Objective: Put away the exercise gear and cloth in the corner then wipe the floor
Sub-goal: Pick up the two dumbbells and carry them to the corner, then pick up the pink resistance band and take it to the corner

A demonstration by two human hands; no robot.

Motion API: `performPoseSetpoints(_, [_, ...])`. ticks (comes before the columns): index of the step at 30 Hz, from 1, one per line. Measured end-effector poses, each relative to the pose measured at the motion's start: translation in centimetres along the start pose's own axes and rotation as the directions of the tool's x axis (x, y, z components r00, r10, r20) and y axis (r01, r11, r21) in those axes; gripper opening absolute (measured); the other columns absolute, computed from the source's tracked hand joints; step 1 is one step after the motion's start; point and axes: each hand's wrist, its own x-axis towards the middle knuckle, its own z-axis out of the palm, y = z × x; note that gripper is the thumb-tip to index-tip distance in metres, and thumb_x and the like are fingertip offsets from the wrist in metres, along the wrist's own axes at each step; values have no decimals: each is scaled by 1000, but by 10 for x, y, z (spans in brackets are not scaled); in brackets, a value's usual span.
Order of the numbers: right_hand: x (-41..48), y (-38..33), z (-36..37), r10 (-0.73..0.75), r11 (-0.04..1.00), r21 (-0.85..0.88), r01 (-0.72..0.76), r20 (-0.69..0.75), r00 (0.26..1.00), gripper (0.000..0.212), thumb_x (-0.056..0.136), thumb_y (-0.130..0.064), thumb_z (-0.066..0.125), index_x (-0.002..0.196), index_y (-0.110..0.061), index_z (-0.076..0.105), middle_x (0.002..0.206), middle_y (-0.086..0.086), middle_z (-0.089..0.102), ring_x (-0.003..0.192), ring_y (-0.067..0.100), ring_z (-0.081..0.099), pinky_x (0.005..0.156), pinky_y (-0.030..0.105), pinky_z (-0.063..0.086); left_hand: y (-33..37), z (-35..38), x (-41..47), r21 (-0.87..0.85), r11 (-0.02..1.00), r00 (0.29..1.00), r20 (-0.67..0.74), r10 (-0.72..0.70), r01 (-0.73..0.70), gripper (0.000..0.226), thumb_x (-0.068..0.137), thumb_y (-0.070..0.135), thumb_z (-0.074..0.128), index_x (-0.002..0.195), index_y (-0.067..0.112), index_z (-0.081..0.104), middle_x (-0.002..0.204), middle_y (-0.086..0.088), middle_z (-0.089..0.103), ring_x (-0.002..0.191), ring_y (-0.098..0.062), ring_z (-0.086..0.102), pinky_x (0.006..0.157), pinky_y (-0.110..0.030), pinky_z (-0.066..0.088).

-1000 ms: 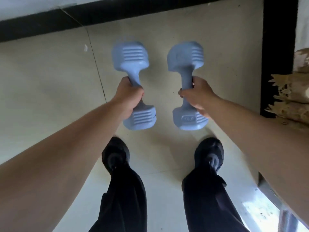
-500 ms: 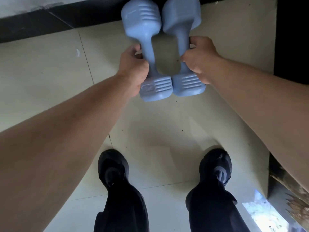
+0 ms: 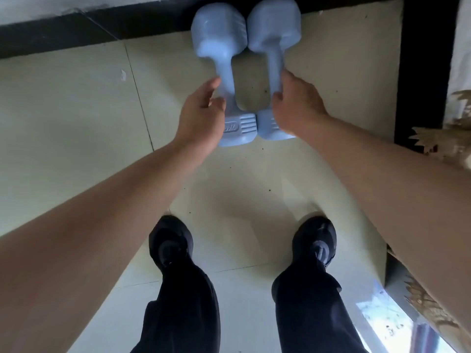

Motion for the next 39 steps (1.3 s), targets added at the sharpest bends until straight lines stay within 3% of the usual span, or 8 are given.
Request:
performPoseSetpoints(2, [-33,1,-6,-58,997,39,62,-87,995,49,102,-23,41,150,-14,34,155,12,38,139,30,40,105,36,36,2,-7,-32,229,961,988,10,154,-152,49,104,24,43,152,20,36,160,-3,31,144,-12,32,116,-24,23])
performPoseSetpoints(6, [-101,-8,-41,-157,988,-31,154,-219,963,62,104,-34,39,158,-14,15,167,11,8,152,27,15,119,39,19,28,-39,-84,585,681,853,35,521,-440,55,104,31,39,153,7,30,160,-23,21,146,-36,28,115,-44,28])
performPoseSetpoints(14, [-223,-111,-257,-429,903,-205,377,-489,760,67,104,-36,41,159,-8,13,165,20,2,153,34,7,123,49,13,223,-164,-209,763,431,637,-33,770,-482,58,107,38,31,155,7,23,161,-24,16,150,-39,17,117,-57,22])
performPoseSetpoints(21, [-404,-233,-477,-538,839,-335,429,-632,558,67,103,-35,40,159,-8,14,164,24,4,153,37,4,123,49,11,436,-295,-394,785,411,447,-193,874,-464,56,106,34,37,153,5,29,159,-27,19,149,-39,19,116,-56,23])
performPoseSetpoints(26, [-502,-286,-570,-588,799,-402,447,-680,438,70,105,-40,35,159,-13,1,166,18,-7,153,32,-6,125,48,5,521,-371,-513,803,429,335,-304,892,-414,58,105,37,34,156,10,23,163,-22,14,151,-36,13,117,-56,20])
performPoseSetpoints(32, [-565,-336,-644,-641,679,-452,579,-749,167,69,104,-38,43,158,-8,13,165,22,1,153,36,2,123,52,10,561,-422,-619,830,443,157,-414,896,-339,60,105,38,34,156,11,22,164,-19,11,152,-33,8,118,-58,18])
performPoseSetpoints(36, [-593,-368,-666,-677,505,-482,716,-736,-18,70,101,-33,51,157,-4,20,163,27,6,152,38,8,121,56,16,547,-438,-681,785,579,60,-581,811,-221,61,104,38,35,157,12,20,165,-15,7,153,-30,5,119,-57,17])
performPoseSetpoints(39, [-608,-388,-657,-735,350,-498,793,-671,-97,71,100,-33,51,156,-3,19,163,27,3,153,38,6,120,57,15,521,-438,-720,723,683,17,-686,728,-103,62,104,40,35,157,13,18,166,-13,5,153,-28,3,119,-58,17])
